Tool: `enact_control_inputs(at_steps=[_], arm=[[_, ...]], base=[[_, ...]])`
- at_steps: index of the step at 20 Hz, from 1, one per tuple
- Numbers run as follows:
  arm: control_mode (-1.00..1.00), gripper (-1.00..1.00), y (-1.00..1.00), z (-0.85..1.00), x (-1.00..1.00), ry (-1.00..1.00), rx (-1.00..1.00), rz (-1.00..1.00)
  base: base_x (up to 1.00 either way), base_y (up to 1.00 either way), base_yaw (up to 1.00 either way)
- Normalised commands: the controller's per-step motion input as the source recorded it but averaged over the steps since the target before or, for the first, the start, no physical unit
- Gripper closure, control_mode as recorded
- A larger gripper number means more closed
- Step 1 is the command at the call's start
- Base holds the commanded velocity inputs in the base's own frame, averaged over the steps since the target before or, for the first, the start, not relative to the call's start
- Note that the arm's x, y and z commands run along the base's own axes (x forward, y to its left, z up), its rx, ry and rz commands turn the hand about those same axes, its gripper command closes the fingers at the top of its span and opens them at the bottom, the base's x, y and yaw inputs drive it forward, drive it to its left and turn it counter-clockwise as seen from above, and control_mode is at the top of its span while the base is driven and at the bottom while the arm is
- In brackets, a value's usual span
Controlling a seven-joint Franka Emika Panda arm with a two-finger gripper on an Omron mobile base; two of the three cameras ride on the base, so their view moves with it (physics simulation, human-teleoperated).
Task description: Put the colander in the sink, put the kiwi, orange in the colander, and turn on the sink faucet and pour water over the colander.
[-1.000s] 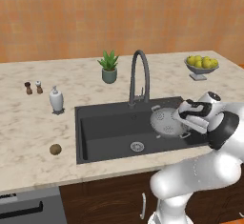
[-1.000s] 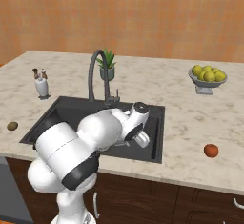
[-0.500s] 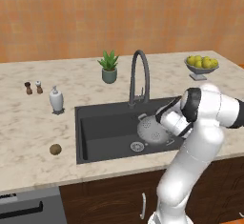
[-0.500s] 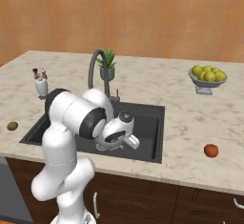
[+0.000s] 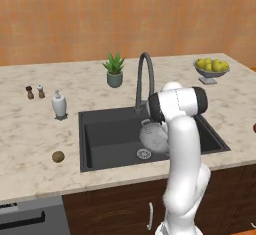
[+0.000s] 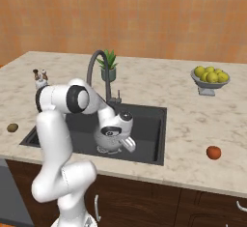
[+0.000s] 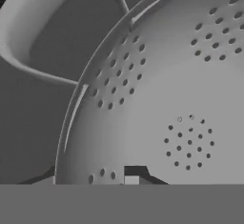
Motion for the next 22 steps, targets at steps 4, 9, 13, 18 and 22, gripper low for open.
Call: enact_control_inputs(at_steps=[4, 9, 13, 18, 22], arm=[[-1.0, 1.0, -0.24, -0.4, -0.04, -0.03, 0.2, 0.33], [-1.0, 1.0, -0.03, -0.53, -0.51, 0.0, 0.09, 0.36], [-1.0, 1.0, 0.0, -0.77, -0.83, 0.0, 0.0, 0.4], [-1.0, 1.0, 0.09, -0.6, -0.15, 0.0, 0.0, 0.23], [-1.0, -1.0, 0.0, -0.1, -0.22, -0.05, 0.07, 0.15]], base=[[0.0, 0.0, 0.0], [0.0, 0.0, 0.0], [0.0, 0.0, 0.0], [0.0, 0.0, 0.0], [0.0, 0.0, 0.0]])
